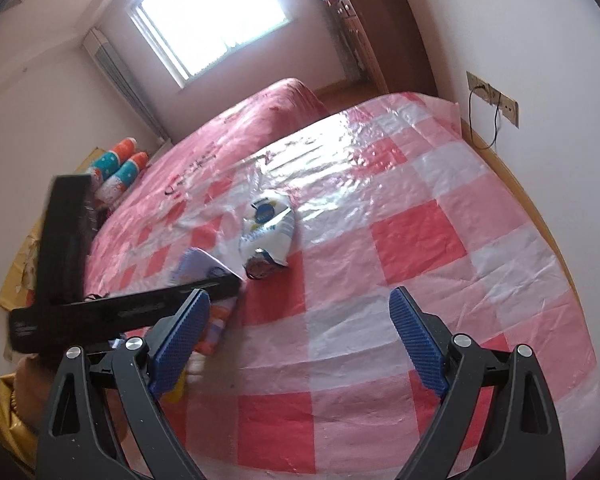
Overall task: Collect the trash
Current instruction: 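Grasp the white MAGICDAY yogurt pouch with the right tool while the left tool holds the blue box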
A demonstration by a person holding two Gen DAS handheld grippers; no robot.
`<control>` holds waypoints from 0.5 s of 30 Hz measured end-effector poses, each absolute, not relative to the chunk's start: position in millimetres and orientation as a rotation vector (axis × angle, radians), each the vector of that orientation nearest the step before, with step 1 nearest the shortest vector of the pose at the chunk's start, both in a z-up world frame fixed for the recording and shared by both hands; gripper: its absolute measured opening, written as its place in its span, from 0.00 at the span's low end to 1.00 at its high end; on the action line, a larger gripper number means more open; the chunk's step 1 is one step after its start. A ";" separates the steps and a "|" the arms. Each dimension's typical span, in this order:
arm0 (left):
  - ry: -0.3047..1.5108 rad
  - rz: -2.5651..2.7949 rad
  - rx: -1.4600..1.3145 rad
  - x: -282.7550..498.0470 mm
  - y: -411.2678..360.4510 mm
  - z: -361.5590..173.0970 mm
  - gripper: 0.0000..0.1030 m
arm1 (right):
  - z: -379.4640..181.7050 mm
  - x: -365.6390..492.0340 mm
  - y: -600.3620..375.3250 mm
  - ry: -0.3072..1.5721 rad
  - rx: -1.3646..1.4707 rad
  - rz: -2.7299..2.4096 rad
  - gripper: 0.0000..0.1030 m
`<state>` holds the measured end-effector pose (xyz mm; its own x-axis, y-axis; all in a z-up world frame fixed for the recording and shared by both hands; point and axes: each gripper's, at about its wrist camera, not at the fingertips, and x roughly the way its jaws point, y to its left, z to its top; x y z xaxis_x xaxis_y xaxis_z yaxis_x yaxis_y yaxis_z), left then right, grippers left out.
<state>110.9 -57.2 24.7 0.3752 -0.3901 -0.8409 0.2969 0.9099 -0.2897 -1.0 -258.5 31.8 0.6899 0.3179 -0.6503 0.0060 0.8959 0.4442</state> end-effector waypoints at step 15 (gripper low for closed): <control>1.072 -0.331 0.019 226.1 -101.3 21.1 0.26 | 19.6 5.2 -251.3 0.831 0.408 0.192 0.88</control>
<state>226.1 -101.3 21.1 0.4340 -0.2567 -0.8636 0.2753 0.9505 -0.1442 5.2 -251.3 19.6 0.6623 0.3221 -0.6765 -0.0077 0.9058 0.4236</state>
